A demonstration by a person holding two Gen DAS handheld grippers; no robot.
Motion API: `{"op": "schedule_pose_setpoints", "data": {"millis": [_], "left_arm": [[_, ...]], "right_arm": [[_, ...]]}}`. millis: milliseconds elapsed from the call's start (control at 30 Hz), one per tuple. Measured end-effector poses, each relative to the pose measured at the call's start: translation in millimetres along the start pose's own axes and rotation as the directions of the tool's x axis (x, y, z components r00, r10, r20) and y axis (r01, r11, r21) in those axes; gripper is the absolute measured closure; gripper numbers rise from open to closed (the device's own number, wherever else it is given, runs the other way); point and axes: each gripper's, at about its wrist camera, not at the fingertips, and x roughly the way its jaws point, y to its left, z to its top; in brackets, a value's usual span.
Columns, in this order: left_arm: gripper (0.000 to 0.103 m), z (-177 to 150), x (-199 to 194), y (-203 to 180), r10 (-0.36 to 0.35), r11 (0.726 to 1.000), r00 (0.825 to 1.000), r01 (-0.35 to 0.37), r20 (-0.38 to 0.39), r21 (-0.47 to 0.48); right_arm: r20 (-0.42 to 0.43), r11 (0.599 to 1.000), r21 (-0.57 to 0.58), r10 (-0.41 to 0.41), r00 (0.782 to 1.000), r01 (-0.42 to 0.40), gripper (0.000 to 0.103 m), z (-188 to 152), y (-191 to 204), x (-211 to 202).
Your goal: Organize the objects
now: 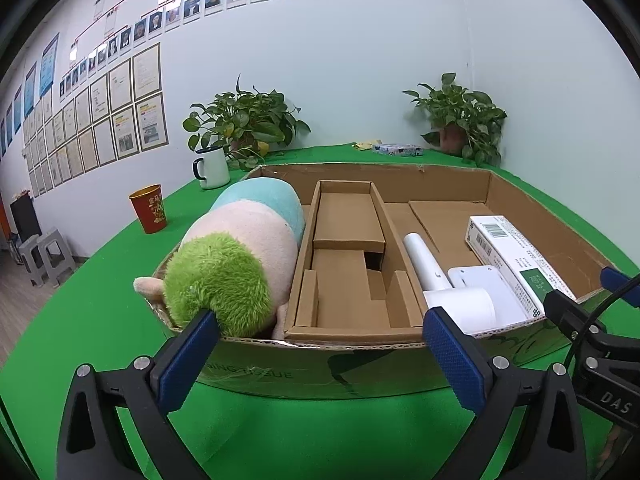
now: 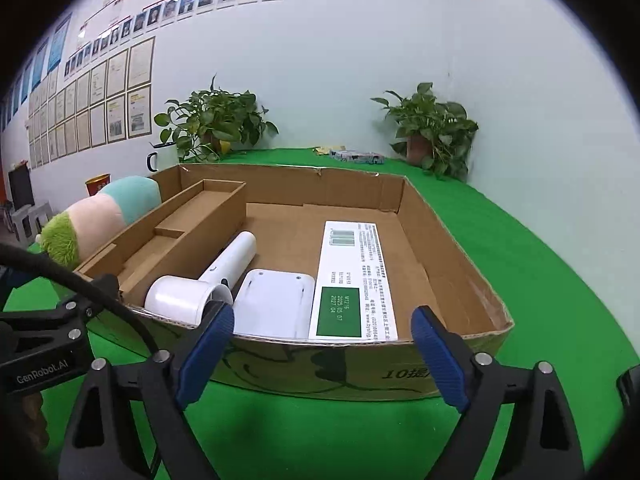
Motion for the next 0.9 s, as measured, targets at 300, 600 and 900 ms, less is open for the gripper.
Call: {"op": "schedule_pose_setpoints", "data": {"millis": [300, 600, 900], "left_arm": [[0.0, 1, 6, -3, 0.01, 1.0, 1.0, -0.01, -0.005, 0.009], [0.0, 0, 7, -3, 0.01, 1.0, 1.0, -0.009, -0.005, 0.009], [0.0, 0, 8, -3, 0.009, 1.0, 1.0, -0.009, -0.005, 0.009]], "right_arm": [[-0.011, 0.999, -0.034, 0.002, 1.0, -0.002, 0.001, -2, 7, 3], [-0.013, 1.0, -0.018, -0.02, 1.0, 0.02, 0.001, -5, 7, -2], [-0.025, 0.999, 0.031, -0.044, 0.999, 0.044, 0.0, -4, 3, -3]]}}
